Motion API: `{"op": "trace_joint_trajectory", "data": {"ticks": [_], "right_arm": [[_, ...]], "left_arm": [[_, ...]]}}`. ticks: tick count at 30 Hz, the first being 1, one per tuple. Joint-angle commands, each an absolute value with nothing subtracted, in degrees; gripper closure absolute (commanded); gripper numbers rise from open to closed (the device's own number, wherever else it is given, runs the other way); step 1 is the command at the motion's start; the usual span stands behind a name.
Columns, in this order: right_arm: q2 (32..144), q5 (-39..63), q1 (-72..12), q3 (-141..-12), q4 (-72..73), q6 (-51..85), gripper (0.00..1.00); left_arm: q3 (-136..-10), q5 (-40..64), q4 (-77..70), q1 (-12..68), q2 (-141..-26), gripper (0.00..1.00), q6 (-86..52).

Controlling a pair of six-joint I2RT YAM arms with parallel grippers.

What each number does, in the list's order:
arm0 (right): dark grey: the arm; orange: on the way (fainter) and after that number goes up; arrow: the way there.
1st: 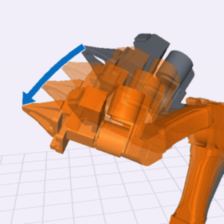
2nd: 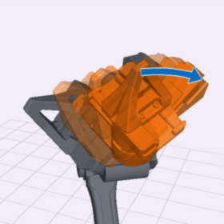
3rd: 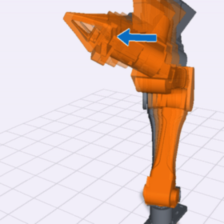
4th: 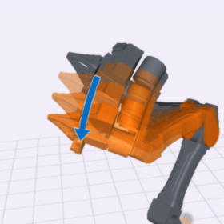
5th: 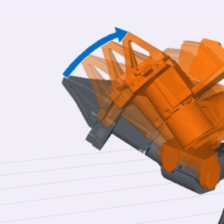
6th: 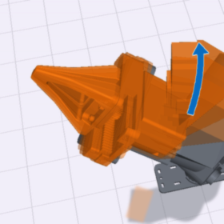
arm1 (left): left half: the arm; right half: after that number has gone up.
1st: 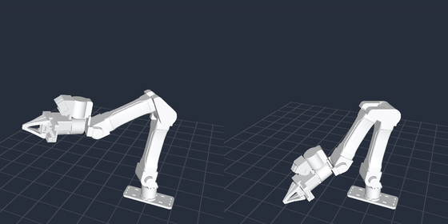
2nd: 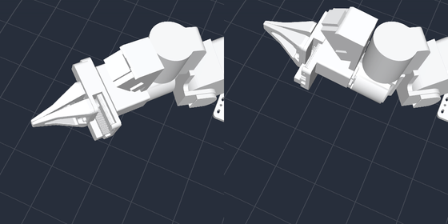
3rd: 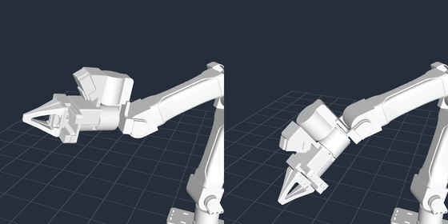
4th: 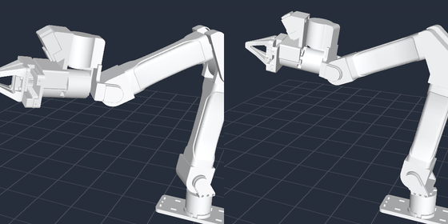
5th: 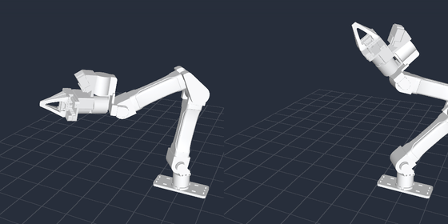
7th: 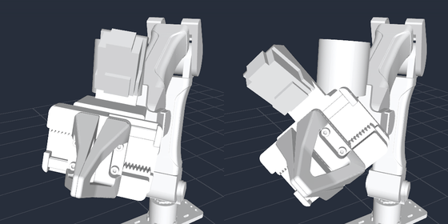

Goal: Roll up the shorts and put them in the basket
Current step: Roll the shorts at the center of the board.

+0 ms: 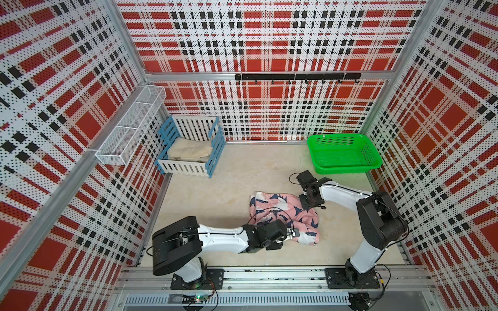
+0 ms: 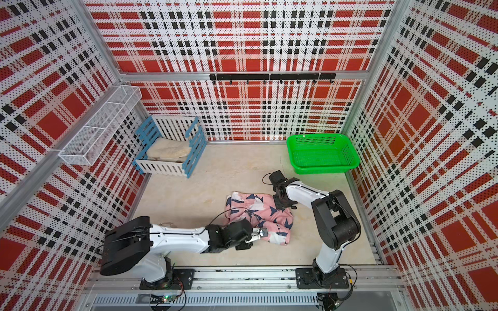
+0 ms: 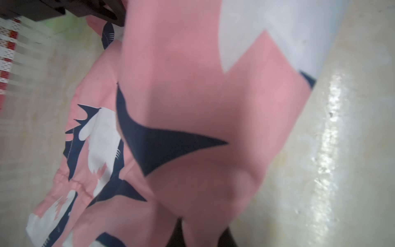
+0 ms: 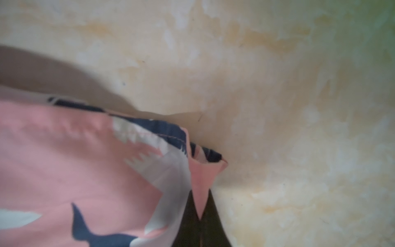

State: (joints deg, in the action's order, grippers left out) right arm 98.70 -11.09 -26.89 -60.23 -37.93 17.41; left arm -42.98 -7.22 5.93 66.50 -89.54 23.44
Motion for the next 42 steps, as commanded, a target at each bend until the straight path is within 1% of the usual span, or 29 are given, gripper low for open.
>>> {"op": "trace_joint_trajectory", "data": {"ticks": [1,3,4,7,8,11,14,17,18,19,21,23,25,28,30,31,33,35,38,42], "right_arm": [[95.84,-5.77,-27.25,-60.61,-35.98,16.08,0.9],[95.13,-4.53,-27.16,-61.57,-36.05,15.12,0.77],[94.47,-5.08,-26.96,-62.6,-36.73,15.03,0.72],[89.37,-11.15,-26.09,-64.79,-38.36,15.88,0.59],[87.03,-12.68,-25.58,-64.95,-38.25,15.72,0.57],[78.65,-12.28,-24.95,-63.89,-35.48,9.57,0.55],[72.25,-6.93,-24.95,-61.68,-34.3,-0.04,0.55],[66.1,6.94,-25.82,-59.47,-36.38,-11.52,0.58],[63.36,13.25,-27.18,-58.44,-37.85,-16.78,0.41],[60.58,17.86,-29.53,-57.07,-39.24,-22.29,0.14],[56.01,19.73,-36.22,-54.15,-40.49,-31.02,0.12],[53.46,14.88,-44.32,-51.83,-39.44,-33.55,0.1],[53.59,8.65,-52.54,-50.55,-39.59,-33.63,0.1],[57.23,-1.44,-65.15,-47.75,-38.05,-30.97,0.09],[60.84,-10.16,-72.9,-44.58,-35.29,-29.42,0.09],[62.68,-13.41,-75.41,-43.51,-34.11,-28.98,0.08],[67.37,-20.41,-78.5,-41.98,-31.43,-27.1,0.07],[70.86,-25.82,-79.41,-41.13,-29.21,-26.04,0.07],[74.7,-35.22,-79.63,-38.55,-25.73,-26.26,0.07],[79.87,-44.17,-79.56,-35.43,-23.57,-26.29,0.06]], "left_arm": [[-46.48,16.52,20.51,62.24,-91.5,1.0,30.21],[-50.86,22.23,27.15,59.09,-94.42,1.0,33.47],[-53.27,25.32,31.4,57.58,-96.45,1.0,35.48],[-57.94,29.83,41.62,55.02,-102.22,1.0,39.68],[-58.84,30.2,43.47,54.58,-103.61,1.0,40.34],[-59.71,31.04,45.13,53.15,-105.2,1.0,40.94],[-60.7,34.35,45.53,50.75,-103.63,1.0,41.18],[-60.34,36.69,45.53,47.55,-100.52,1.0,42.77],[-60.16,37.6,45.53,46.32,-100.03,1.0,43.34],[-60.44,38.33,45.53,45.3,-100.21,1.0,43.49],[-61.76,39.45,46.19,44.35,-101.91,1.0,43.57],[-63.33,40.56,48.75,44.13,-104.74,1.0,44.71],[-64.44,41.27,49.33,43.54,-107.47,1.0,44.07],[-65.09,42.06,49.77,42.53,-109.69,1.0,43.9],[-65.28,42.48,49.9,41.4,-110.06,1.0,44.03],[-65.25,42.85,49.92,40.8,-110.0,1.0,43.96],[-65.11,43.06,49.87,39.76,-109.48,1.0,44.07],[-64.89,43.54,49.75,39.05,-109.06,1.0,44.04],[-65.02,44.37,49.74,38.85,-108.8,1.0,44.03],[-64.87,44.89,49.75,38.85,-108.79,1.0,44.14]]}}
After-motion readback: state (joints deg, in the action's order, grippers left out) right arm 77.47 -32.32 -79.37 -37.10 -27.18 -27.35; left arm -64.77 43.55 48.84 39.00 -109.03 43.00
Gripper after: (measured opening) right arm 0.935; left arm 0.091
